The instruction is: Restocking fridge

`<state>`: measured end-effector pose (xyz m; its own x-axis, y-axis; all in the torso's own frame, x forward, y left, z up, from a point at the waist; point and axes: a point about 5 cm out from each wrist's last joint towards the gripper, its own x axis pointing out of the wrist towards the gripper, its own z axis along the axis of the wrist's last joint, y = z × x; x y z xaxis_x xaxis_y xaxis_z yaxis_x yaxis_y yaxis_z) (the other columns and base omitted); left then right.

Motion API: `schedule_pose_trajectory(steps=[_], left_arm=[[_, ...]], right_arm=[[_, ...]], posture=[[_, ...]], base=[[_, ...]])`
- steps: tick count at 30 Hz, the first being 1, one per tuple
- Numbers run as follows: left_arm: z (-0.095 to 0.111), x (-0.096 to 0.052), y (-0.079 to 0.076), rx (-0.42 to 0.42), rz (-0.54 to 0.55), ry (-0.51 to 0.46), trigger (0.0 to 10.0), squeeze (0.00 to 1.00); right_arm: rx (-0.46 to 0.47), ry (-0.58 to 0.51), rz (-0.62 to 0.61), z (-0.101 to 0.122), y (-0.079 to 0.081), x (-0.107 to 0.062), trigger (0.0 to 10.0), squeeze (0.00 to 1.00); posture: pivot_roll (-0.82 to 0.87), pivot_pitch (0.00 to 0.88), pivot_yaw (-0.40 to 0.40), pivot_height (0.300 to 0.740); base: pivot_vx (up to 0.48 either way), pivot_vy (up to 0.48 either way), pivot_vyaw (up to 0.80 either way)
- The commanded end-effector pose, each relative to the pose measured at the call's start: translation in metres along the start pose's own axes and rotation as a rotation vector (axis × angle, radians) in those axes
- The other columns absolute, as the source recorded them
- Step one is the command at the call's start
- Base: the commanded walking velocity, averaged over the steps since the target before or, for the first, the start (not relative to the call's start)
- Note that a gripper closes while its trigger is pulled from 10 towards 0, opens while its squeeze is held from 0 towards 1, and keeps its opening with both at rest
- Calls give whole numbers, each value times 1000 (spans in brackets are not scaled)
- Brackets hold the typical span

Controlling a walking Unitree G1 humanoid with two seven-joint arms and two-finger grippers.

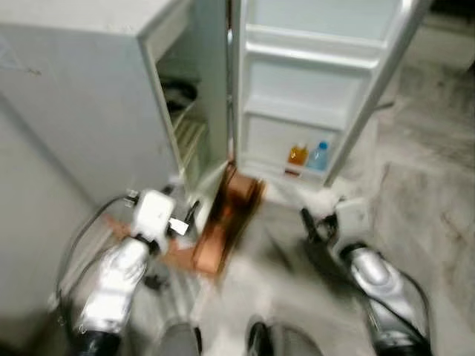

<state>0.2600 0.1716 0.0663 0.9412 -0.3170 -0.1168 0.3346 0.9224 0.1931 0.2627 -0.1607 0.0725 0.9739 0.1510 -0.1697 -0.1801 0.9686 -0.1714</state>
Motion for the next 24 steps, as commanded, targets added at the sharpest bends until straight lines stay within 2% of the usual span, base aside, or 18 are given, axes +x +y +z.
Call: schedule_pose_trajectory(steps=[1,6,7,8,10,15,17,19,21,24], left_arm=[[10,1,1,21,28,-29,10000,0],[3,-8,6,-5,66,-2,10000,0],[0,-9,7,-7,79,12,10000,0],[-5,-12,9,-6,108,36,10000,0],[-9,-14,10,-9,114,46,10000,0],[-12,-19,10,-30,133,58,10000,0],[-12,-20,12,-40,146,55,10000,0],[-13,-18,12,-45,155,53,10000,0],[-11,-13,8,-51,153,44,10000,0],[-3,-5,2,-41,127,12,10000,0]], right_arm=[[-30,-59,-46,18,-10,4,10000,0],[-41,-146,-74,35,-3,10,10000,0],[-25,-149,-19,36,3,10,10000,0],[56,-163,48,39,12,7,10000,0],[69,-183,76,41,16,5,10000,0],[24,-162,-20,36,8,5,10000,0],[76,-121,-40,27,7,5,10000,0],[91,-120,-53,26,6,6,10000,0],[146,-126,-40,28,8,8,10000,0],[125,-198,-37,41,9,10,10000,0]], posture=[[122,143,22,740],[109,156,24,740],[104,157,24,740],[94,156,25,740],[83,149,25,740],[55,130,22,740],[40,117,13,740],[32,108,8,740],[32,104,6,740],[29,108,7,740]], base=[[337,-337,0],[353,-322,0],[364,-307,0],[382,-285,0],[398,-266,0],[406,-254,0],[420,0,0],[420,0,0],[420,0,0],[420,0,0]])
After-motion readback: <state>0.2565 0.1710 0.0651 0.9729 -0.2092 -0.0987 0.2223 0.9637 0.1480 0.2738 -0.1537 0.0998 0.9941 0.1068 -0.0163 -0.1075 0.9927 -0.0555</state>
